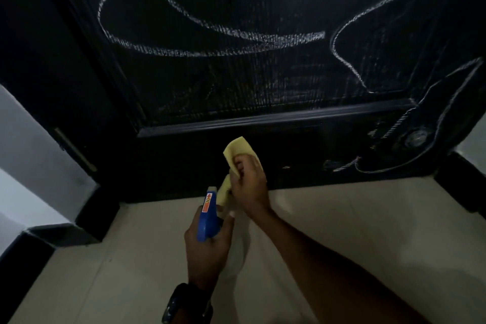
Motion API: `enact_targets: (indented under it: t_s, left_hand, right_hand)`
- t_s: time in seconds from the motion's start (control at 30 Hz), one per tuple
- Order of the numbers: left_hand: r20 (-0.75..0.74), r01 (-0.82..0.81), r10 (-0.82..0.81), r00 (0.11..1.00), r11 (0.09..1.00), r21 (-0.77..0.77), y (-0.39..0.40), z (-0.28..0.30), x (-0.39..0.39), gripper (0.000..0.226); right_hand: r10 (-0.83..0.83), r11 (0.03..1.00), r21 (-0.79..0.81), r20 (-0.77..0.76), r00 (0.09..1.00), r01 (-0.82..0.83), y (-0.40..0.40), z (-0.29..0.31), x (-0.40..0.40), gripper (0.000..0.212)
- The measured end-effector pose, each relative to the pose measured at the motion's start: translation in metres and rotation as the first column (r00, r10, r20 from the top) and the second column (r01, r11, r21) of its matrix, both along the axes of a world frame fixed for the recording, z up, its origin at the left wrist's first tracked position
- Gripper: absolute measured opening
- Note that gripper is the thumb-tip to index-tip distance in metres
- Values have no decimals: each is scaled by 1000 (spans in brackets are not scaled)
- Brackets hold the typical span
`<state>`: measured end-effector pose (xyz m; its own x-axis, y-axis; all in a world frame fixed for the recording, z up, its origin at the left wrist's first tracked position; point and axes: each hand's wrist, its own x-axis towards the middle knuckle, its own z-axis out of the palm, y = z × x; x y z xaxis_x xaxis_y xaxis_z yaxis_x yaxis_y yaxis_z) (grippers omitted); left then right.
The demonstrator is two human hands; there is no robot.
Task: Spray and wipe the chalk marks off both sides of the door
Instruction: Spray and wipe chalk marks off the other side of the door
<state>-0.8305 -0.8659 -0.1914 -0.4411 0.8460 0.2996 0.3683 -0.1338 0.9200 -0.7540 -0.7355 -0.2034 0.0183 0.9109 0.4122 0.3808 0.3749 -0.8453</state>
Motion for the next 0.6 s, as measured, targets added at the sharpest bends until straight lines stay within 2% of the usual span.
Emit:
enact_targets:
  t_s: [0.07, 0.13, 0.2, 0.27, 0.33, 0.4, 0.43, 0.5, 0.6]
  left_hand:
    - [-10, -4, 4, 1000, 1000, 20, 0, -1, 1, 26]
    - [-7, -13, 13, 1000, 1000, 19, -1, -1, 1, 24]
    - [34, -10, 9, 999, 1000, 12, -2, -1, 2, 21]
    - [40, 9, -9, 999, 1000, -13, -2, 1, 2, 19]
    - [33, 21, -20, 999, 999, -24, -3, 2, 2, 19]
    - [44, 35, -33, 998, 999, -38, -4, 0, 0, 19]
    - [52, 35, -32, 998, 998, -46, -4, 1, 0, 19]
    - [52, 24, -21, 998, 999, -47, -3, 1, 3, 19]
    - [48, 11, -9, 999, 999, -36, -1, 3, 10, 20]
  right_hand:
    - [-81, 995, -55, -43, 996, 78, 5, -3, 24, 24]
    - [-289, 956, -92, -173, 941, 277, 9, -5, 54, 22]
    - [-480, 877, -150, -261, 838, 456, 12, -4, 94, 26]
    - [-659, 752, -293, -328, 677, 590, 18, 1, 146, 26]
    - [-766, 642, -396, -367, 528, 657, 25, 15, 200, 28]
    - [-813, 578, -410, -369, 451, 706, 29, 36, 241, 22]
    - [-811, 577, -407, -385, 440, 708, 31, 46, 253, 21]
    - [-787, 615, -428, -394, 475, 663, 32, 58, 251, 25]
    - [-710, 703, -401, -346, 614, 587, 24, 45, 196, 33]
